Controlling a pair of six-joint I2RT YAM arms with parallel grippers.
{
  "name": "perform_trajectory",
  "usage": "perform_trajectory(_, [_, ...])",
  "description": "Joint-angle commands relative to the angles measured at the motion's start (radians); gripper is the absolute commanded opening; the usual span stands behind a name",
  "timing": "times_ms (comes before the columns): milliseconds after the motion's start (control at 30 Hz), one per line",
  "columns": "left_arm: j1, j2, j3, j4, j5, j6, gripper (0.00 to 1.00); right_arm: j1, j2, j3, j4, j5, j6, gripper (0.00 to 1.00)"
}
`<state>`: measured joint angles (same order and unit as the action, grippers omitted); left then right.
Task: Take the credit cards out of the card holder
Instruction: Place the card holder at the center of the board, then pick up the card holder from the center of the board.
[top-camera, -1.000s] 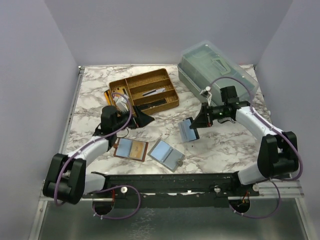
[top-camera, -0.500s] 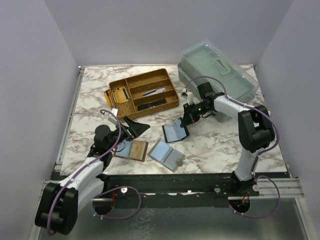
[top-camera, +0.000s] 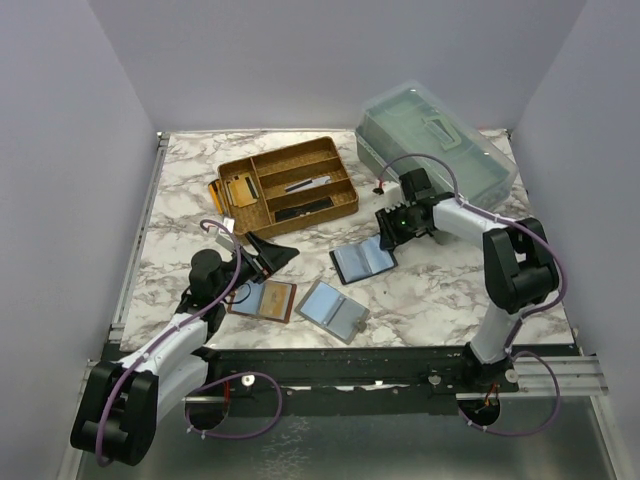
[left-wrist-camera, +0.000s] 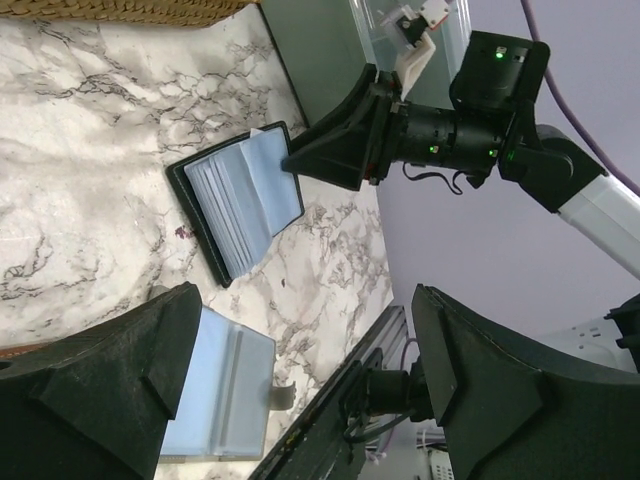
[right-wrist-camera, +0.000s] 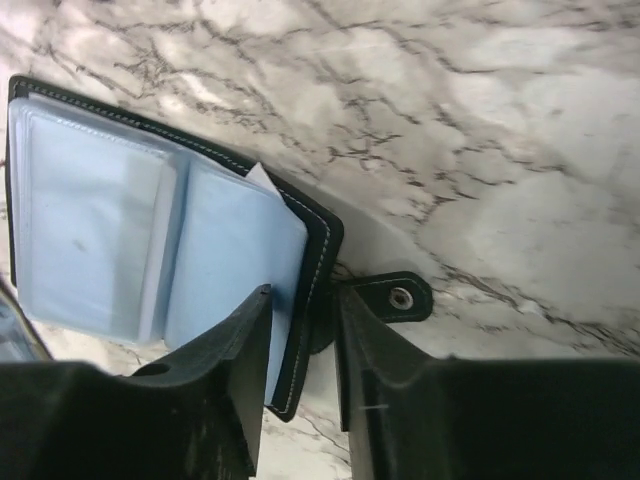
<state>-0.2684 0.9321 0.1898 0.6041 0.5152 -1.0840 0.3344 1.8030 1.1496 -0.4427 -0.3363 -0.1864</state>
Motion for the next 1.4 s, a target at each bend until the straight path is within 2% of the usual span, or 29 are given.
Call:
perform_trajectory(0, [0.002,-0.023,-0.001,0.022,0.001,-0.022,0.93,-0.003,-0.123,-0.009,0.019,0.052,-0.08,0.45])
perform_trajectory(133, [-0.001,-0.042,-0.01,0.022,-0.009,-0.039,0.93,0.003,-0.232,-0.022,-0.014,-0.061,-0.16,0.56])
perform_trajectory(233, [-0.001,-0.035,-0.002,0.022,-0.01,-0.053,0.93,0.015,-0.279,-0.046,-0.044,-0.272,-0.205,0.57])
perform_trajectory(300, [-0.002,-0.018,0.008,0.022,-0.007,-0.059,0.94,0.042,-0.281,-0.068,-0.049,-0.411,-0.221,0.6])
perform_trajectory(367, [-0.004,0.004,0.016,0.023,-0.002,-0.072,0.94,0.084,-0.25,-0.081,-0.033,-0.449,-0.214,0.61])
perform_trajectory(500, [-0.01,0.04,0.022,0.025,0.015,-0.104,0.95,0.102,-0.155,-0.061,-0.004,-0.375,-0.183,0.61])
perform_trajectory(767, [-0.037,0.055,0.008,0.026,-0.024,-0.109,0.95,0.213,-0.065,-0.064,0.04,-0.146,-0.181,0.64])
perform_trajectory(933, [-0.047,0.083,0.017,0.029,-0.03,-0.102,0.95,0.23,-0.019,-0.062,0.06,-0.07,-0.169,0.64])
perform_trajectory(1100, [-0.055,0.101,0.022,0.033,-0.029,-0.097,0.95,0.244,0.018,-0.051,0.063,-0.005,-0.163,0.56])
perform_trajectory(1200, [-0.062,0.11,0.025,0.037,-0.031,-0.098,0.95,0.245,0.024,-0.052,0.061,0.004,-0.159,0.4])
perform_trajectory(1367, [-0.085,0.13,0.034,0.044,-0.039,-0.096,0.94,0.245,0.01,-0.052,0.056,0.006,-0.149,0.22])
